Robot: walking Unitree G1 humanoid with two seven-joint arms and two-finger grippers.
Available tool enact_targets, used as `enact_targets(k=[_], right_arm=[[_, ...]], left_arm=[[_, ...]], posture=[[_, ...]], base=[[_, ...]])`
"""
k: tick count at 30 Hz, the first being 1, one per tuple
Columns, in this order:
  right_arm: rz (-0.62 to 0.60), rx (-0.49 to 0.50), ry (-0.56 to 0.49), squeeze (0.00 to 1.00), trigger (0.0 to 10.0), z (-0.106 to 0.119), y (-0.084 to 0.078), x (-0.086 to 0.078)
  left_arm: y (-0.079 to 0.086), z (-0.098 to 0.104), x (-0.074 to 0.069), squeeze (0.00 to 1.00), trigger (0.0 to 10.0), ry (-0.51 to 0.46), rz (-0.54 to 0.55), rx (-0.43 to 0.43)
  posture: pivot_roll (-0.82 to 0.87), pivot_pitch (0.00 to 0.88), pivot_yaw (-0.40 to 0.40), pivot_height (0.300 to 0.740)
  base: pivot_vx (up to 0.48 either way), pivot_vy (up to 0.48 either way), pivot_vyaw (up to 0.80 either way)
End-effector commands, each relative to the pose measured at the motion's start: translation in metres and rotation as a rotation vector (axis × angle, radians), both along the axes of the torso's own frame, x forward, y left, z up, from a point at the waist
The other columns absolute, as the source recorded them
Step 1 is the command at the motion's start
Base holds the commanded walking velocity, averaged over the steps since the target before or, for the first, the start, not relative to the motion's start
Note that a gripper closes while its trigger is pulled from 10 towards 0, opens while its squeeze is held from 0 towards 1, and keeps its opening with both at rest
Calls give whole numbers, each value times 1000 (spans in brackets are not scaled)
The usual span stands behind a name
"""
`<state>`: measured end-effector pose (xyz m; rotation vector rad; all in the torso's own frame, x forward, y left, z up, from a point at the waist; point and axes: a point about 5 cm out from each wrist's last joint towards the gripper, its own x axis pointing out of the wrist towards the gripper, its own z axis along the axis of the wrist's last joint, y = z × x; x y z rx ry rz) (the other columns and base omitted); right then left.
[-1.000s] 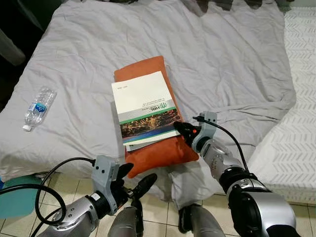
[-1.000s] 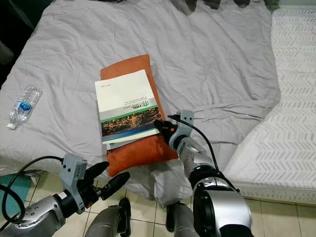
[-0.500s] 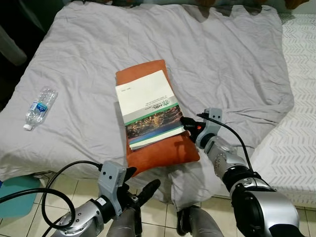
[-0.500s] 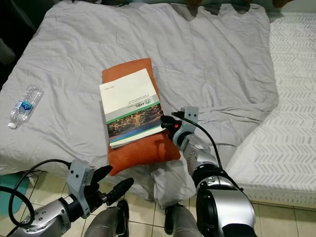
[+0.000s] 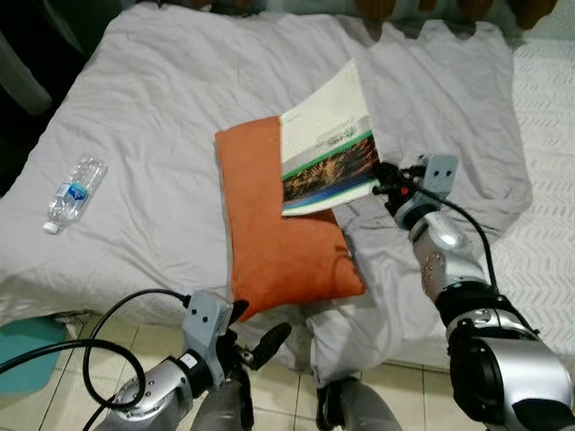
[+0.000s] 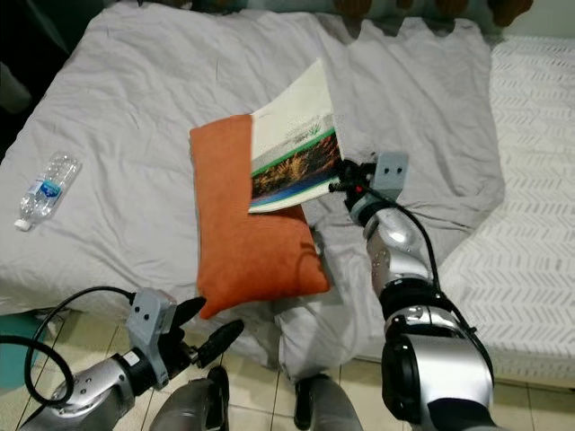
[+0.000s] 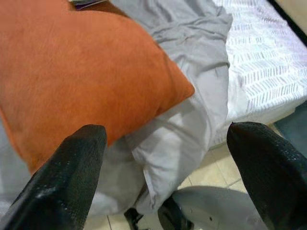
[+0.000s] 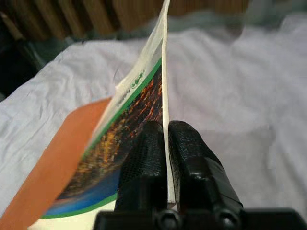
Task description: Clean up the room
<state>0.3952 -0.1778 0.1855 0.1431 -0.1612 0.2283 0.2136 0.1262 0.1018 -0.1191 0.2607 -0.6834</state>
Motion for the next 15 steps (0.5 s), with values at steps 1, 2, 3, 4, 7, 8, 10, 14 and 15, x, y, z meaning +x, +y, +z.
enact_targets(k=[1, 2, 3, 4, 7, 8, 10, 14, 15], right_arm=[[-21, -38, -64, 0, 0, 11, -4, -1], [-46, -68, -79, 0, 0, 12, -9, -1], [-90, -120, -94, 0, 0, 14, -15, -4], [-118, -154, -103, 0, 0, 14, -20, -5], [-186, -235, -122, 0, 0, 9, -28, -13], [-186, -235, -122, 0, 0, 9, -28, -13], [-209, -272, -129, 0, 0, 2, -31, -21], [-251, -326, -117, 0, 0, -19, -33, -40], [-319, -384, -92, 0, 0, -45, -38, -64]], left_arm=[[-1, -9, -4, 0, 10000, 31, -8, 13], [-2, -11, -2, 0, 10000, 25, -1, 16], [-1, -13, 2, 0, 10000, 7, 33, 34], [-1, -15, 5, 0, 10000, -5, 58, 48], [7, -21, 17, 0, 10000, -24, 191, 63], [7, -21, 17, 0, 10000, -24, 191, 63], [12, -22, 22, 0, 10000, -40, 241, 63], [20, -18, 35, 0, 10000, -99, 320, 64], [28, -8, 51, 0, 10000, -186, 382, 52]], posture=[[122, 229, -11, 740], [111, 208, -15, 740], [97, 184, -19, 740], [92, 173, -21, 740], [61, 105, -25, 740], [61, 105, -25, 740], [48, 64, -24, 740], [19, 4, -15, 740], [-5, 0, -10, 740]], base=[[0, 0, 0], [0, 0, 0], [0, 0, 0], [0, 0, 0], [0, 0, 0], [0, 0, 0], [0, 0, 0], [0, 0, 0], [0, 0, 0]])
